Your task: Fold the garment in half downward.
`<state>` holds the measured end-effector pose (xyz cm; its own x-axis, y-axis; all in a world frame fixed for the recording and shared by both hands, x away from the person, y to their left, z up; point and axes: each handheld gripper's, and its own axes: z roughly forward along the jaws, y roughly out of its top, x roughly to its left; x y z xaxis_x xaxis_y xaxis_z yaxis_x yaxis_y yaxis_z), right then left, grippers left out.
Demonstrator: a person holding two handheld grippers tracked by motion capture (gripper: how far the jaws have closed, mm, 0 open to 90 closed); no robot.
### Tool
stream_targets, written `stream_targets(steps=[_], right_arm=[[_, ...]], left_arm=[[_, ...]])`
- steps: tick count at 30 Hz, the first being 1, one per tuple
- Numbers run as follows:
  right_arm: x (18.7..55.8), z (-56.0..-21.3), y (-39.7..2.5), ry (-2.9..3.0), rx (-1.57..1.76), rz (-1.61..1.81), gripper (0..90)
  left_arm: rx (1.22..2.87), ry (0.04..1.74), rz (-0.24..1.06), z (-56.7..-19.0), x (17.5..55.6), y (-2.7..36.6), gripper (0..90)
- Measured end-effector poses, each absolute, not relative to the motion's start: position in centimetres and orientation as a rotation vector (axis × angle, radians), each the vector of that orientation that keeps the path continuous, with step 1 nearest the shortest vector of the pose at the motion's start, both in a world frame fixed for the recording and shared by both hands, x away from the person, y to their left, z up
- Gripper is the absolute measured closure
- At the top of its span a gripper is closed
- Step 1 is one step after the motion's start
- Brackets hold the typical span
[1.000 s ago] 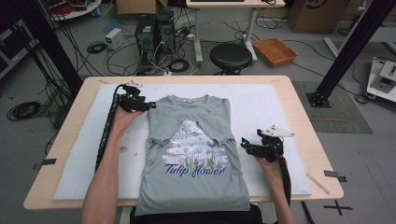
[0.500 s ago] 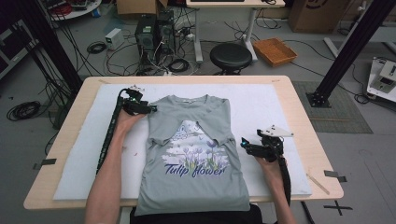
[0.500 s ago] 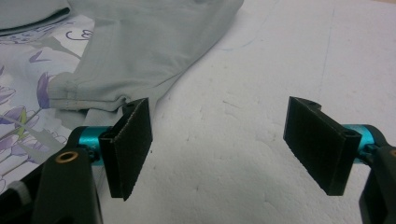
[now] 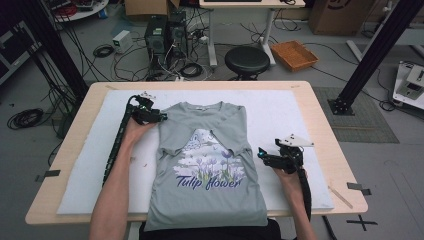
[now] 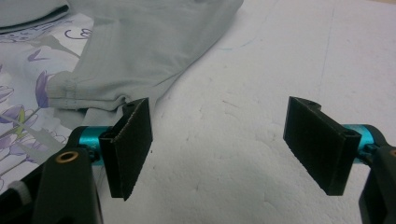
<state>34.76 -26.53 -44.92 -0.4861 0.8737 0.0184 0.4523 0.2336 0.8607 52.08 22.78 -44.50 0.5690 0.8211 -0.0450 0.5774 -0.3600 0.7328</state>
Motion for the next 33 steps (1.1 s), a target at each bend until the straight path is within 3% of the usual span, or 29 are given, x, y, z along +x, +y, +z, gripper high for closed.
stream_targets(steps=[9,22,33], right_arm=[[34.71,-44.92,-26.45,2.039,1.215,1.172,24.3],[34.71,-44.92,-26.44,2.038,1.216,1.172,24.4],[34.72,-44.92,-26.50,2.028,1.216,1.171,24.3]], left_arm=[[2.079,1.119,0.437,-44.47,51.96,22.64,55.4],[2.037,1.115,0.407,-44.69,51.66,23.05,81.6],[1.990,1.164,0.368,-44.82,51.73,23.25,82.6]])
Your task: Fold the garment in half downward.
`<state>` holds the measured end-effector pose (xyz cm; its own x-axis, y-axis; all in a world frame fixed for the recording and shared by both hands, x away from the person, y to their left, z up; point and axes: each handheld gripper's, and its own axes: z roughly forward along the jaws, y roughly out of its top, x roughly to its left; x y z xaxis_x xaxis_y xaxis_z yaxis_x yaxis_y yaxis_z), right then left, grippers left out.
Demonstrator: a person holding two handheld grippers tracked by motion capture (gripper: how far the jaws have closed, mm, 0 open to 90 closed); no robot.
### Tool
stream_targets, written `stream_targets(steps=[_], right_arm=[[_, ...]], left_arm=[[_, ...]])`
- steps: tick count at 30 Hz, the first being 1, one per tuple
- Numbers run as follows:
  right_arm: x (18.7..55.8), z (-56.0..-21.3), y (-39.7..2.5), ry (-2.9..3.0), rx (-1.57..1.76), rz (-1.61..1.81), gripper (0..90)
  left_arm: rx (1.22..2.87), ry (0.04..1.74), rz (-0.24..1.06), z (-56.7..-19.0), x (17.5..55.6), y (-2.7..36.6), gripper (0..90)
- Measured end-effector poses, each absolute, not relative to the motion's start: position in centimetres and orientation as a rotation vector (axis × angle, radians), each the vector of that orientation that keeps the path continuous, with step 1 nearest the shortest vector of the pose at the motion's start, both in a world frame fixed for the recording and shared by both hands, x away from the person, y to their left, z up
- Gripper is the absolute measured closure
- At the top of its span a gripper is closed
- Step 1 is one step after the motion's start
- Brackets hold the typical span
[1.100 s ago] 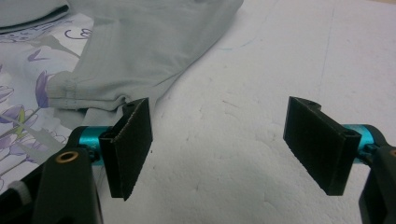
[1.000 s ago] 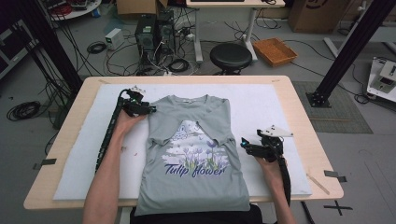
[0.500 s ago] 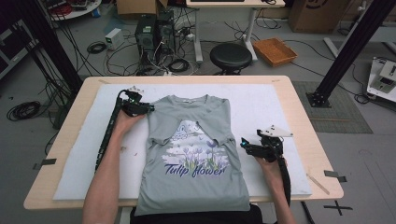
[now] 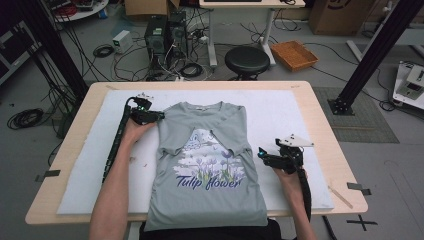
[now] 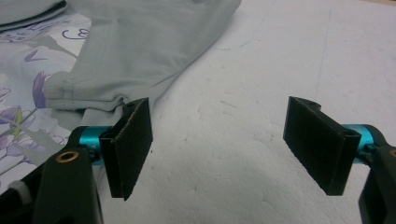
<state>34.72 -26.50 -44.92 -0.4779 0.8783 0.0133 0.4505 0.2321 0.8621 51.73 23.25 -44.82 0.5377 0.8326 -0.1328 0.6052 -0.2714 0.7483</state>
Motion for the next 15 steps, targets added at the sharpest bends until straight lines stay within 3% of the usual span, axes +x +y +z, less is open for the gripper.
stream_targets(steps=[15], right_arm=[[35.8,-44.7,-26.6,2.100,1.265,1.206,27.7]], left_arm=[[1.989,1.172,0.378,-44.8,51.6,23.1,82.1]])
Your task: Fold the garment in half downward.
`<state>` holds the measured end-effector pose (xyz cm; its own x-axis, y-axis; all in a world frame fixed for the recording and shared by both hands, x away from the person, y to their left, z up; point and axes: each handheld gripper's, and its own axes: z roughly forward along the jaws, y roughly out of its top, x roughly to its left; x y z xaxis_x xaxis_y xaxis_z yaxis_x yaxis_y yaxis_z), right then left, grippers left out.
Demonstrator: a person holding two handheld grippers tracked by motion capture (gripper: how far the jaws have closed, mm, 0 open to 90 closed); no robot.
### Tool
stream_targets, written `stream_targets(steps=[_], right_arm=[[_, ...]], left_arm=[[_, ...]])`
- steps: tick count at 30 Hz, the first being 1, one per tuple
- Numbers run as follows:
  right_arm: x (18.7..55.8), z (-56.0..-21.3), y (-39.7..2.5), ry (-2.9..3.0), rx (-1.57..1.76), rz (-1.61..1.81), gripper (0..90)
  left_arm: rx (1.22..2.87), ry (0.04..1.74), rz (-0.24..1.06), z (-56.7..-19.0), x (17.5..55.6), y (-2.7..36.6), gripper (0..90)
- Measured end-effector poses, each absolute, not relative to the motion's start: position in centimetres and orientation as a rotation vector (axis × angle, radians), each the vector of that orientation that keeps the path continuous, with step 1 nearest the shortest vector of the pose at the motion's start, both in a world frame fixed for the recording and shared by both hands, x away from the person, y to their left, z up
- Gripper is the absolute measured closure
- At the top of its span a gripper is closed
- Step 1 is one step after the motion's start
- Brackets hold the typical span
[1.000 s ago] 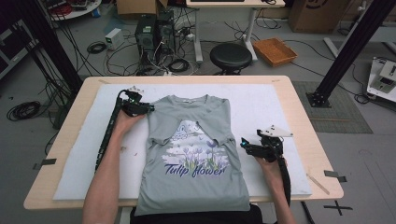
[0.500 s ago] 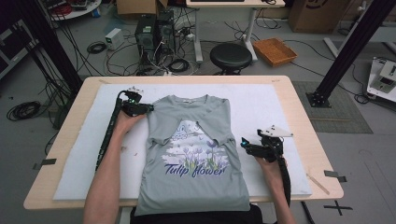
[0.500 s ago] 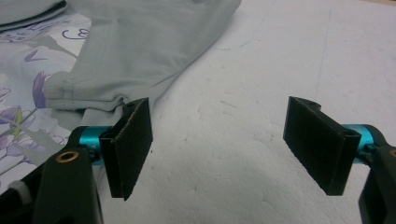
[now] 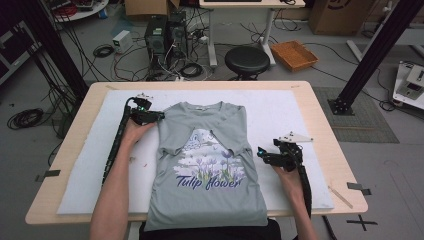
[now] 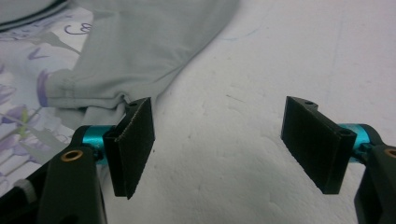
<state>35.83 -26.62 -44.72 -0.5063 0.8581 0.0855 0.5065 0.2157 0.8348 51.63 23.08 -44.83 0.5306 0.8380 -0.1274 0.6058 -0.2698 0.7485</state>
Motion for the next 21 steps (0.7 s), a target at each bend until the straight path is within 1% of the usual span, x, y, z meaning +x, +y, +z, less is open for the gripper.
stream_targets(steps=[1,2,8,9,10,13,17,18,19,21], right_arm=[[36.0,-44.6,-26.6,2.091,1.255,1.219,30.7],[36.2,-44.4,-26.6,2.080,1.246,1.217,31.3],[39.7,-41.8,-26.3,2.110,1.291,1.244,30.6],[39.7,-41.8,-26.3,2.110,1.291,1.244,30.6],[41.0,-41.0,-25.8,2.136,1.290,1.223,30.2],[42.9,-40.0,-25.1,2.168,1.285,1.206,30.2],[45.5,-39.2,-24.4,2.203,1.271,1.200,30.3],[45.5,-39.2,-24.4,2.203,1.271,1.200,30.3],[47.1,-38.9,-23.9,2.235,1.270,1.174,30.8],[48.2,-38.7,-23.6,2.251,1.270,1.168,30.9]], left_arm=[[1.988,1.172,0.380,-44.8,51.6,23.1,82.2],[1.986,1.174,0.379,-44.8,51.6,23.0,82.1],[1.987,1.170,0.381,-44.9,51.6,23.1,82.1],[1.987,1.170,0.381,-44.9,51.6,23.1,82.1],[1.988,1.169,0.377,-44.9,51.6,23.1,82.1],[1.981,1.175,0.376,-44.9,51.6,23.1,82.1],[1.978,1.178,0.376,-44.9,51.6,23.1,82.2],[1.980,1.180,0.374,-44.9,51.6,23.1,82.2],[1.980,1.182,0.375,-44.9,51.6,23.1,82.2],[1.979,1.185,0.376,-44.8,51.6,23.0,82.2]])
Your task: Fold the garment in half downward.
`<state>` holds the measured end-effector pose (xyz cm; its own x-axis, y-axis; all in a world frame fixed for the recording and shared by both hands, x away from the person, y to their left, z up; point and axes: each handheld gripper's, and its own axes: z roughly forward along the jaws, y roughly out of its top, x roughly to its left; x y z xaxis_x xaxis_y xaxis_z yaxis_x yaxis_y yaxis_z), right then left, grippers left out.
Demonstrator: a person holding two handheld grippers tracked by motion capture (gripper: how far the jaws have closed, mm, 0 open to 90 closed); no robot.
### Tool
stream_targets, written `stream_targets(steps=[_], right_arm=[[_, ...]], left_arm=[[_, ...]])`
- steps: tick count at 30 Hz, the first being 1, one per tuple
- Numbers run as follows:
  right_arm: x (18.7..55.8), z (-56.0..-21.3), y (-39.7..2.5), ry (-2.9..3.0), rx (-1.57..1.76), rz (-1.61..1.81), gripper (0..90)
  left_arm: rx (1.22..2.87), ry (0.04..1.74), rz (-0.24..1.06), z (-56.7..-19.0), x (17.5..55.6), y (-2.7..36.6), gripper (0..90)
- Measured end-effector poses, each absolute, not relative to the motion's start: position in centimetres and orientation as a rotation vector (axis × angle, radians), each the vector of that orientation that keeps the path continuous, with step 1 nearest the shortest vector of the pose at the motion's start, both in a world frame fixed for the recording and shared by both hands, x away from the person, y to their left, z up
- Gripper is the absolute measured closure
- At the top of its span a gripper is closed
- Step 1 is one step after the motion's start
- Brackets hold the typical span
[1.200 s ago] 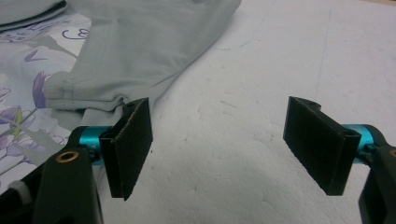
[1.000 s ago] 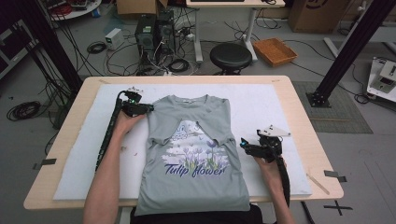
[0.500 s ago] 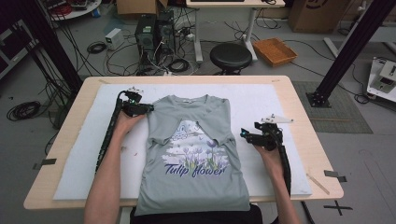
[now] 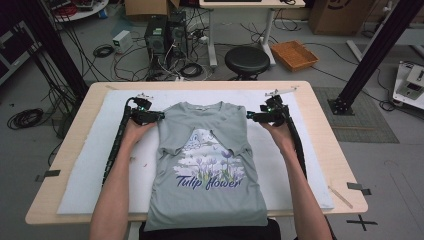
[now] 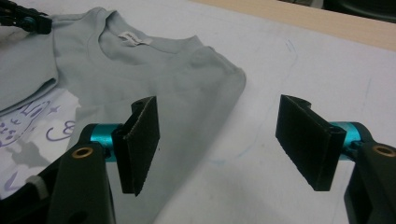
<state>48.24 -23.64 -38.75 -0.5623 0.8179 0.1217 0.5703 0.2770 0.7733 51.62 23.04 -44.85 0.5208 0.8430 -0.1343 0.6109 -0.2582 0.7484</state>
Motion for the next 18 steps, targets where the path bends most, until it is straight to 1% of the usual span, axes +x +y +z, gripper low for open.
stream_targets(steps=[4,5,6,10,15,18], right_arm=[[50.5,-39.0,-23.3,2.285,1.273,1.166,33.0],[50.5,-39.0,-23.3,2.285,1.273,1.166,33.0],[51.5,-39.3,-23.2,2.297,1.279,1.164,33.9],[52.8,-40.4,-22.6,2.329,1.283,1.126,35.4],[54.0,-41.8,-21.7,2.379,1.300,1.071,36.0],[54.2,-42.1,-21.2,2.385,1.290,1.078,38.4]], left_arm=[[1.984,1.188,0.380,-44.8,51.6,23.0,82.3],[1.986,1.188,0.385,-44.8,51.6,22.9,82.3],[1.979,1.206,0.385,-44.7,51.6,22.8,82.4],[1.976,1.208,0.380,-44.8,51.6,22.9,82.5],[1.975,1.202,0.380,-44.8,51.6,22.9,82.5],[1.974,1.201,0.379,-44.8,51.6,22.9,82.5]])
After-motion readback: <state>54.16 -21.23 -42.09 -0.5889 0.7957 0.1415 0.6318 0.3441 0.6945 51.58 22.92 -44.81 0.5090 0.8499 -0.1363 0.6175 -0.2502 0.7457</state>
